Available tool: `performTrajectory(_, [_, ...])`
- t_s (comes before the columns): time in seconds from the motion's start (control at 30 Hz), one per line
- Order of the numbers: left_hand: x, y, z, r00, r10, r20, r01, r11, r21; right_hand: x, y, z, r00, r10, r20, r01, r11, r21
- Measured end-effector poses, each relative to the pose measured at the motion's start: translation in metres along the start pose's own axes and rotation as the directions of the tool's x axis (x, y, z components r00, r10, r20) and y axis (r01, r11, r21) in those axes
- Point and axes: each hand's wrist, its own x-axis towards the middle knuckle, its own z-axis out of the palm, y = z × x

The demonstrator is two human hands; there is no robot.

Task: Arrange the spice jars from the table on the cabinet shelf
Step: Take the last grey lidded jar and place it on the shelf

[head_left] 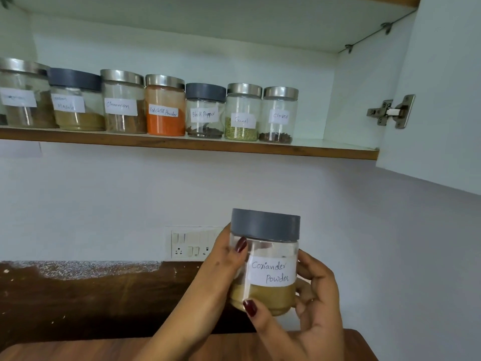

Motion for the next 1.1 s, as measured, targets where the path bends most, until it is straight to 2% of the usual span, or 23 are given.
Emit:
performTrajectory(0.07, [0.011,0.008,0.004,1.000,0.020,0.012,-0.021,0.999,0.035,0.013,-0.004,-0.007,1.000,-0.007,0.004,0.007,0.997,-0.082])
performTrajectory(0.17, [0.017,0.019,0.008,0.995,0.091,0.033,-0.090,0.996,-0.016,0.036,-0.012,-0.019,1.000,-0.012,0.015,0.014,0.983,-0.183])
performTrajectory(0.3, [0.021,0.044,0.020,0.986,0.155,0.055,-0.151,0.986,-0.076,0.069,-0.025,-0.030,0.999,0.010,0.035,-0.003,0.979,-0.203])
performTrajectory(0.37, [0.021,0.051,0.022,0.968,0.224,0.109,-0.213,0.971,-0.110,0.084,-0.028,-0.032,0.999,0.009,0.038,0.000,0.971,-0.237])
performTrajectory(0.5, [0.041,0.063,0.031,0.953,0.295,0.075,-0.285,0.951,-0.123,0.115,-0.031,-0.037,0.996,-0.089,-0.018,0.082,0.964,-0.253])
performTrajectory(0.8, [0.111,0.095,0.048,0.855,0.503,-0.125,-0.497,0.864,0.082,0.201,-0.023,-0.042,0.950,-0.308,-0.046,0.273,0.895,-0.353])
performTrajectory(0.9, [0.131,0.106,0.055,0.819,0.531,-0.217,-0.518,0.847,0.120,0.231,-0.021,-0.039,0.932,-0.356,-0.073,0.303,0.872,-0.383])
performTrajectory(1.1, [0.172,0.117,0.062,0.783,0.575,-0.236,-0.503,0.809,0.304,0.274,-0.007,-0.034,0.923,-0.367,-0.112,0.273,0.834,-0.479])
